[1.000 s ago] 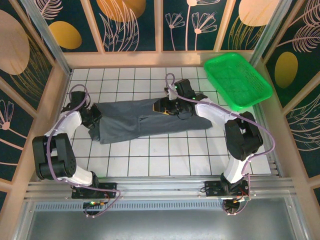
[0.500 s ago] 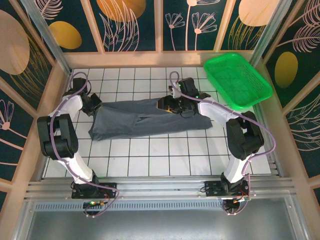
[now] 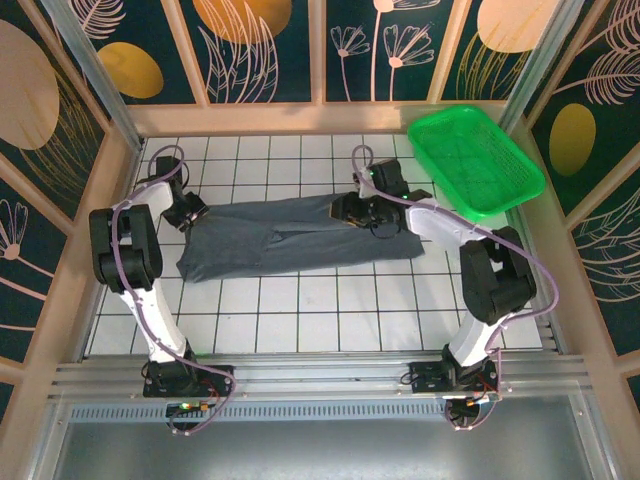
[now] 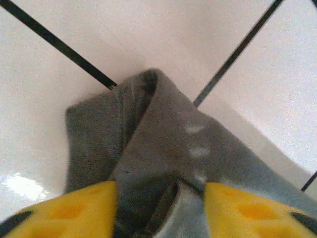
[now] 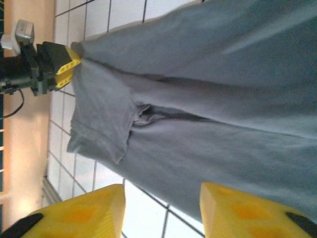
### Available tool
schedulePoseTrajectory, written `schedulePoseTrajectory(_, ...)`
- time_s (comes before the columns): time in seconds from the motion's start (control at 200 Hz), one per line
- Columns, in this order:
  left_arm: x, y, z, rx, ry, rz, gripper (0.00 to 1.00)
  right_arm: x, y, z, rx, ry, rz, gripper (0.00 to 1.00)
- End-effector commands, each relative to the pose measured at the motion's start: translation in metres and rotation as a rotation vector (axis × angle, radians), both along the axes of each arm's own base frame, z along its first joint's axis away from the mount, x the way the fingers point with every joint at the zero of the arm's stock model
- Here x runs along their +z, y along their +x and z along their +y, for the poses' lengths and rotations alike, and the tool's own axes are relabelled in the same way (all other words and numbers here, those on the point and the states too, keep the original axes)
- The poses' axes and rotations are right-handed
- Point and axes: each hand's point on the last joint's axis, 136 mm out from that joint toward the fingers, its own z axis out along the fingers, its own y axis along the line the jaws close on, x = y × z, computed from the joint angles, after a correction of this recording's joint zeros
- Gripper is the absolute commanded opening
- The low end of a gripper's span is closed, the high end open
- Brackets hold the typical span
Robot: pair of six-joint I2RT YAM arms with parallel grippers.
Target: Fold and stack the t-shirts
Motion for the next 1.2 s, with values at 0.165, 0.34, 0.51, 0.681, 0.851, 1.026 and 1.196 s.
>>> schedulePoseTrajectory(0.165, 0.070, -0.034, -0.023, 0.134, -0.078, -0.176, 0.45, -0.033, 0.046, -0.101, -0.257, -0.250, 0.023, 0.24)
schedulePoseTrajectory(0.34, 0.050, -0.052, -0.097, 0.119, -0.279, -0.160, 0.33, -0.068, 0.073, -0.135, -0.307, -0.377, 0.062, 0.18)
schedulePoseTrajectory(0.51, 0.018, -0.048, -0.105, 0.194, -0.321, -0.113, 0.28, -0.097, 0.086, -0.148, -0.309, -0.491, 0.110, 0.16)
schedulePoseTrajectory(0.681, -0.022, -0.037, -0.099, 0.192, -0.247, -0.009, 0.27, -0.129, 0.056, -0.164, -0.342, -0.579, 0.246, 0.16)
schedulePoseTrajectory(0.851, -0.034, 0.008, -0.098, 0.157, -0.210, 0.000, 0.26, -0.132, -0.004, -0.174, -0.406, -0.621, 0.351, 0.18)
schedulePoseTrajectory(1.026, -0.027, 0.089, -0.130, 0.074, -0.288, -0.104, 0.27, -0.137, -0.091, -0.154, -0.398, -0.596, 0.477, 0.19)
schedulePoseTrajectory(1.196, -0.020, 0.151, -0.224, -0.106, -0.427, -0.197, 0.26, -0.145, -0.171, -0.103, -0.344, -0.462, 0.620, 0.20)
